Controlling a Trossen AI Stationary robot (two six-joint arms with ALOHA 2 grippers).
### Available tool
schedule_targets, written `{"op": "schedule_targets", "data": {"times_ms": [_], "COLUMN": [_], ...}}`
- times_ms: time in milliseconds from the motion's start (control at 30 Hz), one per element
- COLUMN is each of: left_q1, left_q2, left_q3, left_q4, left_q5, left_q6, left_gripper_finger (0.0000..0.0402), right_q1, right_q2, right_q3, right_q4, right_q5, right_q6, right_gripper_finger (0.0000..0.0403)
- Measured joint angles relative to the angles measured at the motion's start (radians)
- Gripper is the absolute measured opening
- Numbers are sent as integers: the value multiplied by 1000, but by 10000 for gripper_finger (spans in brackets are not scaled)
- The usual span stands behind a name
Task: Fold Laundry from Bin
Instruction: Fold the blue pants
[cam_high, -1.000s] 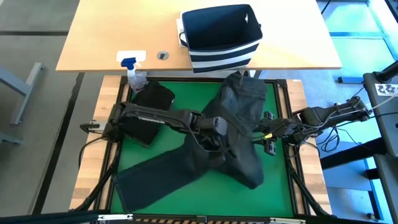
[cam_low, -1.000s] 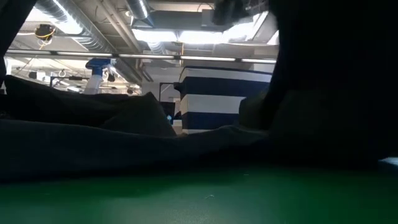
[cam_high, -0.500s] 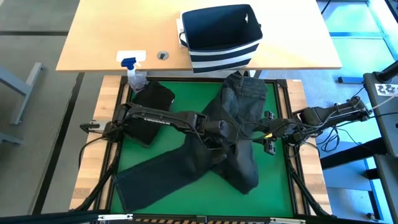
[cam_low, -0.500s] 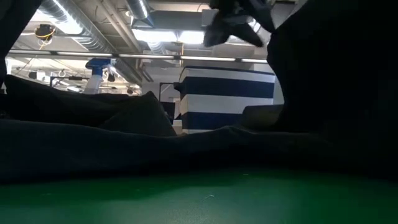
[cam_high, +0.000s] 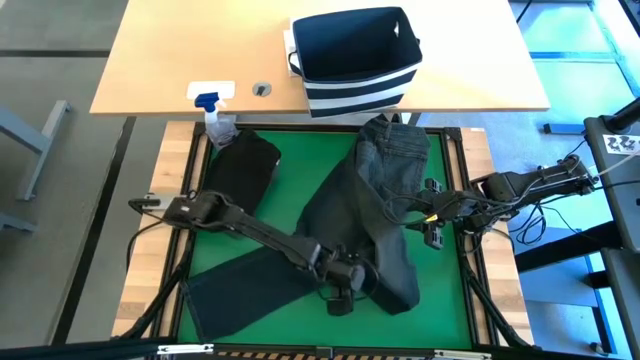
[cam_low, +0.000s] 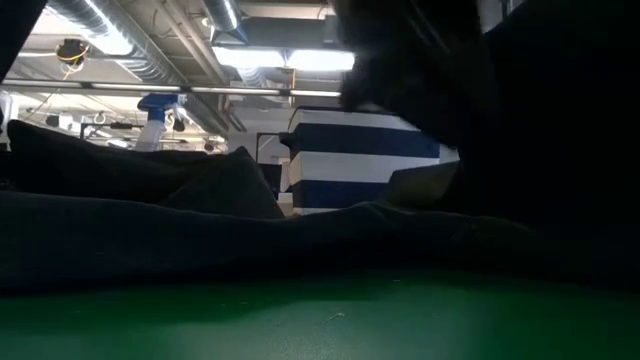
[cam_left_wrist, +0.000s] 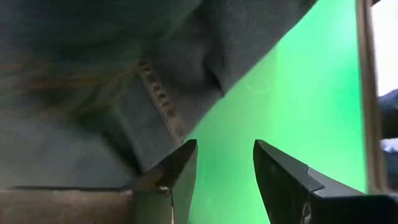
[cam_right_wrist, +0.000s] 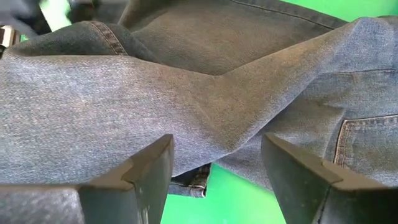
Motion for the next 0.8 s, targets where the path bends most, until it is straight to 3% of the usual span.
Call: {"op": "schedule_targets", "data": {"times_ms": [200, 500, 700, 800], "left_q1": [14, 31, 29, 32], "left_q2": [111, 97, 83, 103], "left_q3": [-2, 27, 37, 31], "left_q4": [0, -13, -83, -69], "left_q5": [-57, -81, -198, -179], "left_q6": [13, -6, 16, 18], "left_gripper_finger": [151, 151, 151, 151], "right_q1": [0, 0, 0, 0], "right_q2": [0, 0, 0, 0], "right_q3": [-1, -1, -1, -1], "right_q4": [-3, -32, -30, -30], "right_q5": [0, -12, -12, -12], "right_q6": [0, 5, 5, 4], "right_gripper_finger": [241, 241, 241, 241]}}
